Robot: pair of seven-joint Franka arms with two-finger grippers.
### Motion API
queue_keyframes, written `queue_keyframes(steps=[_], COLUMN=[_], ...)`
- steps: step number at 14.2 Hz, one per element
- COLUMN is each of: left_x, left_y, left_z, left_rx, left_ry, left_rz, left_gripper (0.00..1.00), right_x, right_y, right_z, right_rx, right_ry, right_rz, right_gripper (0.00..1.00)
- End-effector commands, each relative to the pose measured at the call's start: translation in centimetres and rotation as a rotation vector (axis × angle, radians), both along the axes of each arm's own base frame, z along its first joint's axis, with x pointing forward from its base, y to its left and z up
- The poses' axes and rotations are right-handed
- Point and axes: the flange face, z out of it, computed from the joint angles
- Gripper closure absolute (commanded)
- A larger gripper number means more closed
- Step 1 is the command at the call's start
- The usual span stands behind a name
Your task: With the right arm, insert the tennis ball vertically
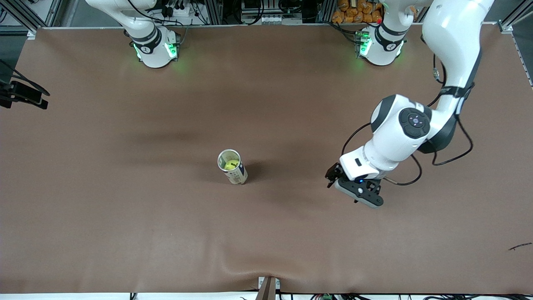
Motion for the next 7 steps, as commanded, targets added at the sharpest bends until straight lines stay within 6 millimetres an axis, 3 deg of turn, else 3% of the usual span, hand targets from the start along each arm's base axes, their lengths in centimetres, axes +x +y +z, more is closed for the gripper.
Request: queue_keyframes(steps=[1, 3, 7], left_x=[-1.9, -3.4, -5.1], left_y=[2.1, 3.5, 9.1], left_z=[4.6, 7.6, 13.3], left_rx=[0.049, 0.095, 0.156], left_ry=[0.062, 0.104, 0.134], left_rz=[0.036, 0.071, 0.156], left_gripper=[0.00, 0.00, 0.00], right_x=[-0.8, -0.8, -0.8], right_y=[0.6, 0.7, 0.8], right_z=[1.1, 1.1, 1.1], right_rx=[-0.002, -0.002, -0.003], right_ry=[-0.007, -0.007, -0.007], right_rz=[0.002, 0.002, 0.002], right_gripper=[0.00, 0.00, 0.00])
